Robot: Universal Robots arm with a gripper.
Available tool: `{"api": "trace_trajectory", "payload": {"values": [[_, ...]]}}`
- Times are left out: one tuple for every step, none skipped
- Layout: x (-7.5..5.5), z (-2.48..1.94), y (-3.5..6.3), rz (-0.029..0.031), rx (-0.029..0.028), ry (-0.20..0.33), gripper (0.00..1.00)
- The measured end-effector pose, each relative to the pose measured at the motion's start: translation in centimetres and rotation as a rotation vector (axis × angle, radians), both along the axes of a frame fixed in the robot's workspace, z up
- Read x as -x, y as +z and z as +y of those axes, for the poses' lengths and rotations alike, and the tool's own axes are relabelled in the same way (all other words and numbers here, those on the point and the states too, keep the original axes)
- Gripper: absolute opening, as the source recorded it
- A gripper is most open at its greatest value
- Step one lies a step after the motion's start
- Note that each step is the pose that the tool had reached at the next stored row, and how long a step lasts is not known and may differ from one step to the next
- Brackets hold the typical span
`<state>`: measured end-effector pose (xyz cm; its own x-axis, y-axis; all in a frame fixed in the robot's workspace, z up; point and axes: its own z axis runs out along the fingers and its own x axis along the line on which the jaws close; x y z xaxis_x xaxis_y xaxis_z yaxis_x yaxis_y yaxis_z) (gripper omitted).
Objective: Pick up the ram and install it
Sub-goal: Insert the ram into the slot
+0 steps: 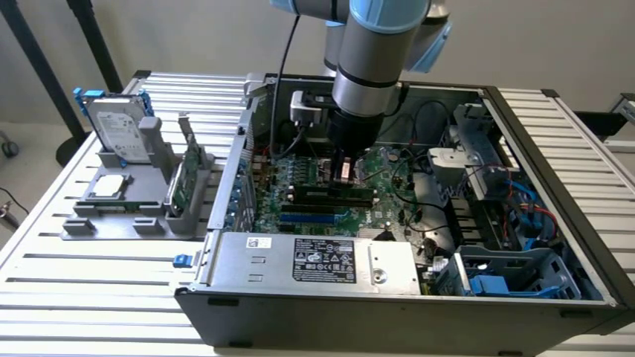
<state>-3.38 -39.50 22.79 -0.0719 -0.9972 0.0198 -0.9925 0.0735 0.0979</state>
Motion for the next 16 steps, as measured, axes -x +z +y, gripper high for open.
{"api": "trace_trajectory", "payload": {"values": [[0.0, -0.01, 0.0, 0.0, 0.0, 0.0, 0.14], [-0.01, -0.02, 0.0, 0.0, 0.0, 0.0, 0.14], [-0.01, -0.04, 0.0, 0.0, 0.0001, -0.001, 0.14], [-0.02, -0.05, 0.0, 0.0, 0.0, -0.002, 0.14], [-0.02, -0.05, -0.01, 0.0, 0.0, -0.002, 0.14], [-0.02, -0.06, -0.01, 0.0, -0.0001, -0.003, 0.14], [-0.03, -0.07, -0.01, 0.0, 0.0, -0.003, 0.14], [-0.03, -0.07, -0.02, 0.0, 0.0, -0.003, 0.14], [-0.03, -0.07, -0.02, 0.0001, 0.0001, -0.003, 0.14], [-0.02, -0.07, -0.02, 0.0001, 0.0002, -0.003, 0.14], [-0.02, -0.08, -0.03, 0.0001, 0.0001, -0.003, 0.14], [-0.02, -0.08, -0.05, 0.0001, 0.0, -0.003, 0.14], [-0.02, -0.07, -0.07, 0.0, -0.0003, -0.003, 0.14], [-0.03, -0.07, -0.08, 0.0, -0.0003, -0.003, 0.14], [-0.02, -0.07, -0.09, 0.0, -0.0003, -0.003, 0.14], [-0.03, -0.07, -0.11, 0.0001, -0.0003, -0.003, 0.14]]}}
